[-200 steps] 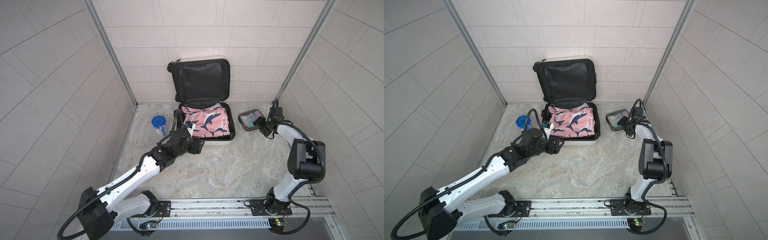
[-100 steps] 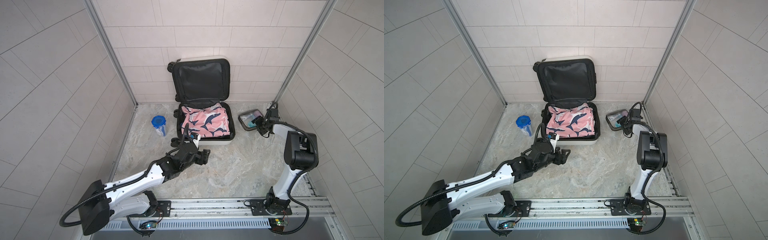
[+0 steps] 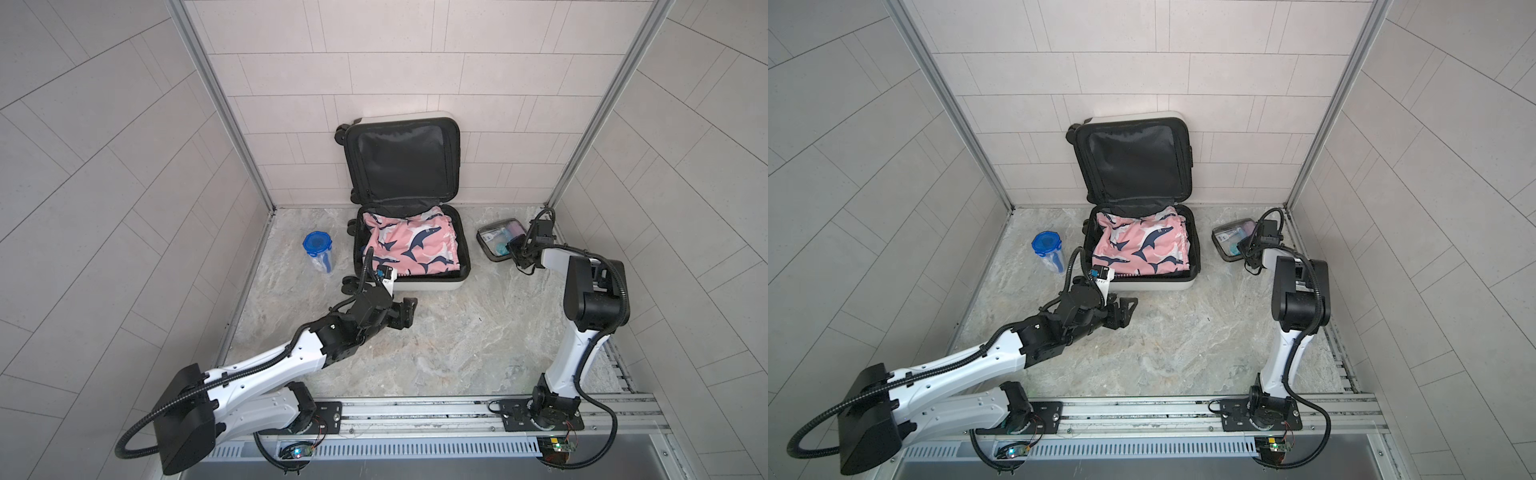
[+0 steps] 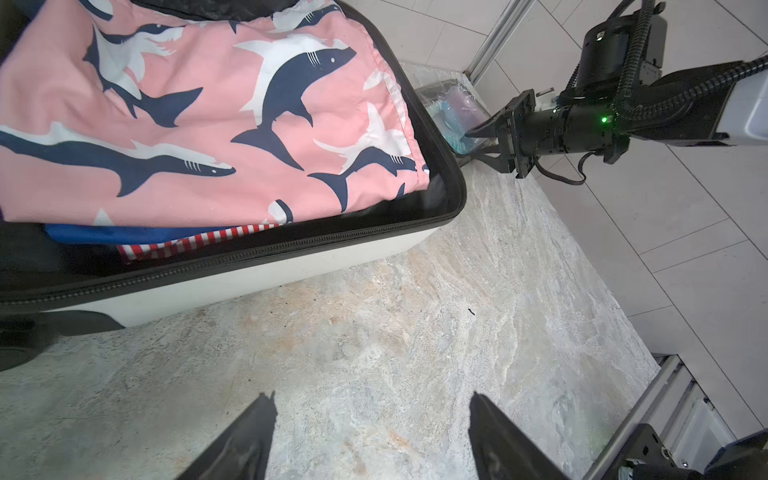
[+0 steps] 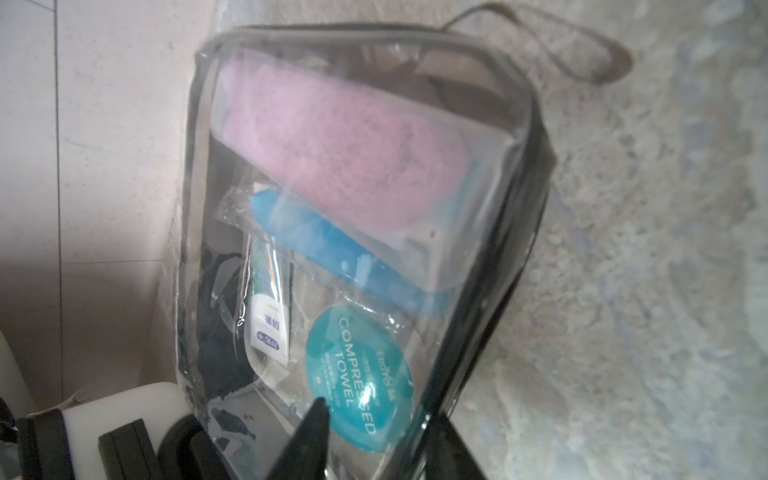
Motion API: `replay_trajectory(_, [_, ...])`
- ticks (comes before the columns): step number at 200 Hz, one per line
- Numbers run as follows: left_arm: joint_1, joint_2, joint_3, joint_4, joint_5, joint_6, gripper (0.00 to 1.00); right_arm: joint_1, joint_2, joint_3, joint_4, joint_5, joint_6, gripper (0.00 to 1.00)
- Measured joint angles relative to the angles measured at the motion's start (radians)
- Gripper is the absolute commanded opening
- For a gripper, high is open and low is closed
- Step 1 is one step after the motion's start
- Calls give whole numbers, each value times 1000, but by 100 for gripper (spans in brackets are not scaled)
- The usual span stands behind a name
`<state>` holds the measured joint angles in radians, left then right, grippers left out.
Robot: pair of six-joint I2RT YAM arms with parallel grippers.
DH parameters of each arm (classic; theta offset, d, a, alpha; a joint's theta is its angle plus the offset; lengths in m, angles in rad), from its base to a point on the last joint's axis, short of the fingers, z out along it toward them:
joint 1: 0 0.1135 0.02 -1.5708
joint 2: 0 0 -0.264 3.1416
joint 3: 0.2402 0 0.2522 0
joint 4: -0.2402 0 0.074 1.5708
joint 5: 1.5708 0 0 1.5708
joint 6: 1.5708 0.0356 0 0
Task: Pack the luggage
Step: 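Grasp the clear toiletry pouch with the right gripper and drag it nearer the robot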
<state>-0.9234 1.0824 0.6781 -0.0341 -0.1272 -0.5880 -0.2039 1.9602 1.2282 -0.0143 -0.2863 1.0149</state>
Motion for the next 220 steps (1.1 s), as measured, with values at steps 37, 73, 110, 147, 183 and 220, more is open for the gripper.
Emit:
replay_trajectory(37, [0,-1,0,0,-11,-3,78,-4,-2,-15,19,14,-20,5])
replay_trajectory(73, [0,-13,-2,-9,-27,-8,79,-16,-29,-47,16,14,-40,0])
replay_trajectory(110, [0,-18,2,-58,-52,-11,80,-24,-109,-89,-45,14,-87,0])
replay_trajectory(147, [12,-18,27,-110,-63,-11,80,-24,-254,-165,-137,13,-146,0])
replay_trajectory(183, [32,-17,59,-129,-53,-11,80,-24,-423,-329,-185,5,-182,0])
replay_trajectory(220, [42,2,85,-140,-26,-15,80,0,-584,-497,-245,-21,-214,0])
